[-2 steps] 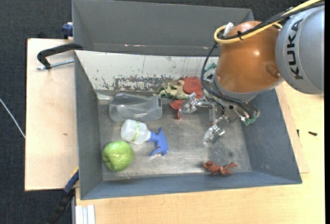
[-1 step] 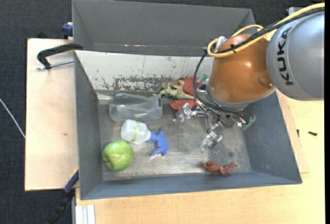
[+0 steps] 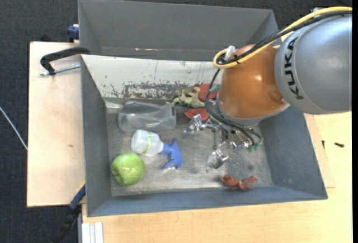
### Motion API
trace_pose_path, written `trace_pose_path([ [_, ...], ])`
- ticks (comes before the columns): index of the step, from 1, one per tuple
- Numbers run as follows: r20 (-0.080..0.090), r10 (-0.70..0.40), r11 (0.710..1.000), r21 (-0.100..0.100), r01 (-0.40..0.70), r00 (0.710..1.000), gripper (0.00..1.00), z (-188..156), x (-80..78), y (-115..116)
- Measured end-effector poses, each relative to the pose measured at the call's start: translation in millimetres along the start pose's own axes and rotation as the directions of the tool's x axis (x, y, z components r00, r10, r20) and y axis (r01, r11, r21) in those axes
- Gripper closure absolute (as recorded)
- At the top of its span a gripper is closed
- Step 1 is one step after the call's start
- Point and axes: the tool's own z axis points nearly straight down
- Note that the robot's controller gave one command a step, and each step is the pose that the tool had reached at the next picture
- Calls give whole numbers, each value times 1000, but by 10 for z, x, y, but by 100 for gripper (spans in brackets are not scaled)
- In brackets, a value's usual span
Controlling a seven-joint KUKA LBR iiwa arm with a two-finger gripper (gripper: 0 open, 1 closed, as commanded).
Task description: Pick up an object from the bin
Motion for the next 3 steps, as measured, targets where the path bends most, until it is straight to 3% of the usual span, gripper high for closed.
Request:
trace_pose_path([
  [1, 4, -83, 997, 2, 83, 997, 0, -15, -119, 270],
  [2, -3, -52, 999, 5, 52, 999, 100, 381, -169, 399],
  [3, -3, -52, 999, 5, 52, 999, 100, 381, -169, 398],
])
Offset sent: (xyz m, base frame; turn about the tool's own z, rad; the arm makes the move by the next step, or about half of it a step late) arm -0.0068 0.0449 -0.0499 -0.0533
